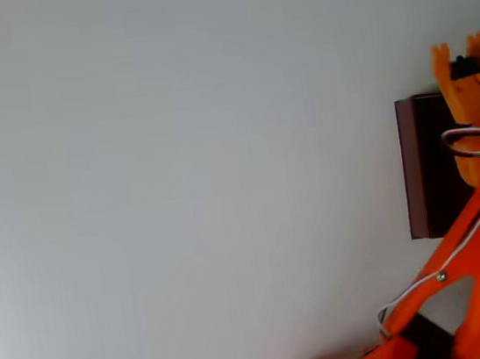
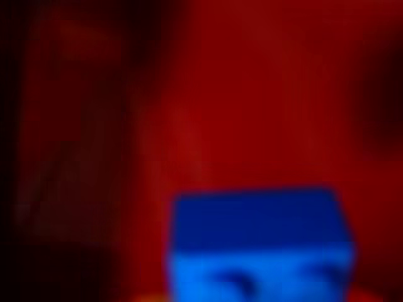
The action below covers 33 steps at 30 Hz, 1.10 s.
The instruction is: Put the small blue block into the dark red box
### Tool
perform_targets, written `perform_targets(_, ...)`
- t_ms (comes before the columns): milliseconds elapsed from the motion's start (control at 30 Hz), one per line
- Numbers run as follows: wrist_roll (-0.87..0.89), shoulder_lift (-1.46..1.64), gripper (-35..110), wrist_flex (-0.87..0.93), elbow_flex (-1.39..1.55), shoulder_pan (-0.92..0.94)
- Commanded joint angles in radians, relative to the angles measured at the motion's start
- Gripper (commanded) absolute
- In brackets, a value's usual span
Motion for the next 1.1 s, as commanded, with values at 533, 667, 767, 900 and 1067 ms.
perform_targets(533, -0.097, 0.325, 15, -0.101, 0.396, -0.029)
perform_targets(667, -0.089, 0.71, 14, -0.235, 0.792, -0.141)
perform_targets(767, -0.098, 0.936, 13, -0.261, 0.989, -0.247)
perform_targets(900, -0.138, 1.236, 6, -0.288, 1.22, -0.393)
perform_targets(1067, -0.261, 1.483, 0, -0.302, 1.387, -0.589)
